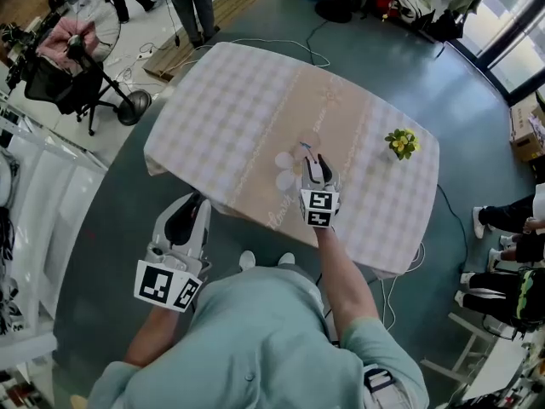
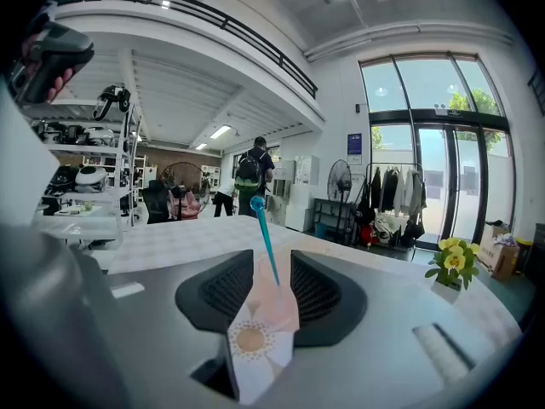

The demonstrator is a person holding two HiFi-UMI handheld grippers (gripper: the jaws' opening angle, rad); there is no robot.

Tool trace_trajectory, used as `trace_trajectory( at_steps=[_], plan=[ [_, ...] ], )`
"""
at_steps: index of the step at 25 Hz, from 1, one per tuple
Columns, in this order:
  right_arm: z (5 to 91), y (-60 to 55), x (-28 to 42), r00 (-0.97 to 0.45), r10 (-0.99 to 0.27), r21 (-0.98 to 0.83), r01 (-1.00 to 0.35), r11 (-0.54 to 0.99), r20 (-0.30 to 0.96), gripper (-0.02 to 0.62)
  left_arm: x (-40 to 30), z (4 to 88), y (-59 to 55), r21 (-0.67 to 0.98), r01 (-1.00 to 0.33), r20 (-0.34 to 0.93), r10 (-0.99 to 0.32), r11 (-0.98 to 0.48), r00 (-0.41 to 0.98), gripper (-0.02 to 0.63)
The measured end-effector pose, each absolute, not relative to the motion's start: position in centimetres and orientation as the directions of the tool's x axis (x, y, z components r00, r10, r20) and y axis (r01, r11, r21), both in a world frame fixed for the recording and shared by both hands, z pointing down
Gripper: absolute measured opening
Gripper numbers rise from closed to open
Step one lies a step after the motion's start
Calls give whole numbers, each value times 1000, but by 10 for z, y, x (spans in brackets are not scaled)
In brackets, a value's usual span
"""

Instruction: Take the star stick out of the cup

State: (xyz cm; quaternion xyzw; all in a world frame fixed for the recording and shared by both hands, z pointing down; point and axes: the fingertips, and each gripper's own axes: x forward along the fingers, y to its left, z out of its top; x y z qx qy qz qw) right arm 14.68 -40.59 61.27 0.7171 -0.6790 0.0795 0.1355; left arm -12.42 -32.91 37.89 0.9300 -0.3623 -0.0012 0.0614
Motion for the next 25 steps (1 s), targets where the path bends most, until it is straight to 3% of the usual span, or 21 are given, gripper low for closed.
trace_trajectory(
  at_steps=[25],
  plan=[
    [615, -416, 149, 96, -949, 130, -990, -59, 300, 14, -127, 377, -339, 111, -693, 47, -693, -712, 719, 51]
  ],
)
